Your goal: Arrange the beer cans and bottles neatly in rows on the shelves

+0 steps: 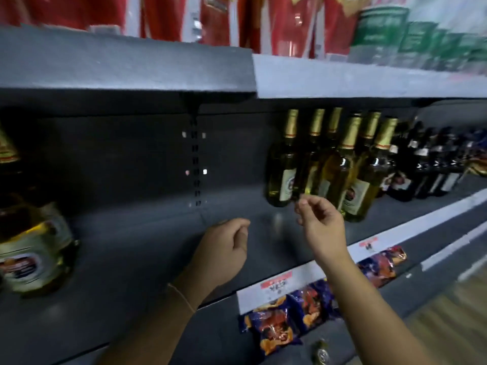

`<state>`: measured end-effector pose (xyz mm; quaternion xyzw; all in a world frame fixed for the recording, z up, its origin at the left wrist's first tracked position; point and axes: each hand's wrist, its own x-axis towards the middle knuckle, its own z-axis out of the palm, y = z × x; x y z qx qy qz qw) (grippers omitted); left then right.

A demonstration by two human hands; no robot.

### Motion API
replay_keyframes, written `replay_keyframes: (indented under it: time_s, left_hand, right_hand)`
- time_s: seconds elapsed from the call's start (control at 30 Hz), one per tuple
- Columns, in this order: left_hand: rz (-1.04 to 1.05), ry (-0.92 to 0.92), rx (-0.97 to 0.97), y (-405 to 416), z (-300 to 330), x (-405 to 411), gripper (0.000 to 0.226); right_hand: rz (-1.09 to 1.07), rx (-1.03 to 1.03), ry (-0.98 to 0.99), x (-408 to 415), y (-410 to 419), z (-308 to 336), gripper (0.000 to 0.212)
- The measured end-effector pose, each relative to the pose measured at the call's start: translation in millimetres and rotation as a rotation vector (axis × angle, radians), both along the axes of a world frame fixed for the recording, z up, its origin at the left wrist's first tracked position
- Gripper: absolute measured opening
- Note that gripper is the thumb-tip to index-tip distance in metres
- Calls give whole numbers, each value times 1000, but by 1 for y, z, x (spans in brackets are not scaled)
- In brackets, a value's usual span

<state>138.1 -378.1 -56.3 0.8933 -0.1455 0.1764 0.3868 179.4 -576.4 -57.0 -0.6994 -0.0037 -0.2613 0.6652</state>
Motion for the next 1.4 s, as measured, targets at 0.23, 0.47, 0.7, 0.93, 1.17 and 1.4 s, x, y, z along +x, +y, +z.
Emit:
replay_keyframes:
  time_s: [0.23, 0.47, 0.7, 0.93, 1.17, 1.4]
  left_hand:
    - [-115, 34, 11, -84, -7, 41, 30]
    - [-102, 131, 124, -107, -35, 61, 34]
    - [-40, 129, 154, -109, -53, 65, 33]
    - [-43, 102, 145, -112, -55, 65, 33]
    - [-52, 106, 116, -113, -48, 70, 33]
    - [-57, 128, -65, -103, -31, 65, 49]
  right_hand:
    - [-257, -254, -38, 34, -94, 34, 27]
    - [-220, -477, 56, 74, -111, 64, 64]
    - [-172, -513, 136, 105, -112, 72, 57]
    - [-234, -465, 51, 113, -116, 70, 52]
    - [-178, -336, -169, 91, -96, 59, 31]
    - [2, -265, -256, 58, -60, 80, 31]
